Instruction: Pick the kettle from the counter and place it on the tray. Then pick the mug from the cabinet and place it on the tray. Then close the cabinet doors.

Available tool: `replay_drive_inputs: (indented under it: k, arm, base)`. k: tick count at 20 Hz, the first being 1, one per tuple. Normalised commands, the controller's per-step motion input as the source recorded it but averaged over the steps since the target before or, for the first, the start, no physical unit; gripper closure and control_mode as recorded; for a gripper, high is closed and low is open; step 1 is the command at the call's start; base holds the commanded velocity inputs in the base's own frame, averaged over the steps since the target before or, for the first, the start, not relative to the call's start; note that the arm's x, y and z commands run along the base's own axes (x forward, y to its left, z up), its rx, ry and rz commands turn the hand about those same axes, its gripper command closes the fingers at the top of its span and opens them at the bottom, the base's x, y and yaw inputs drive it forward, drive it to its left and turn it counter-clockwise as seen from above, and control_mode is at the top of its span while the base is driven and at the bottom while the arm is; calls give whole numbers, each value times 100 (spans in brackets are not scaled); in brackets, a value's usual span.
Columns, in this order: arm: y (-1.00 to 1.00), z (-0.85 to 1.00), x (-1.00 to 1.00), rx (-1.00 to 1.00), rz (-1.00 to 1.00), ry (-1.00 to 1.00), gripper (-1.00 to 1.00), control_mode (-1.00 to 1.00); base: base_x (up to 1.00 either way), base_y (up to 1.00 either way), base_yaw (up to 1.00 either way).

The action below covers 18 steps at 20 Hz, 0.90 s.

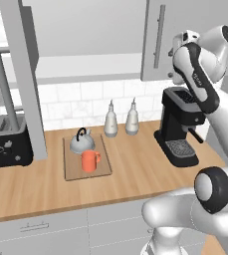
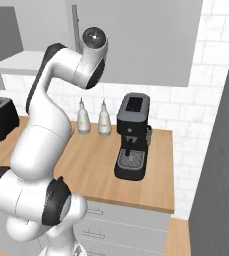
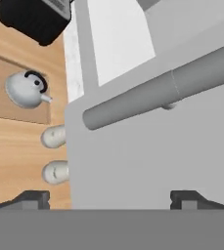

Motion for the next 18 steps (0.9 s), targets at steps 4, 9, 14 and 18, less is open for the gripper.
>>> replay_drive_inputs:
  k: [4, 9, 14, 18]
  arm:
    - [3, -29, 68, -5, -23, -6, -100, -100]
    - [0, -35, 62, -4, -21, -7, -100, -100]
    - [0, -38, -30, -3, -17, -8, -100, -100]
    - [6, -22, -100, 0, -17, 0, -100, -100]
  base:
    - [0, 0, 0]
    - [0, 0, 0]
    - [0, 0, 0]
    - [0, 0, 0]
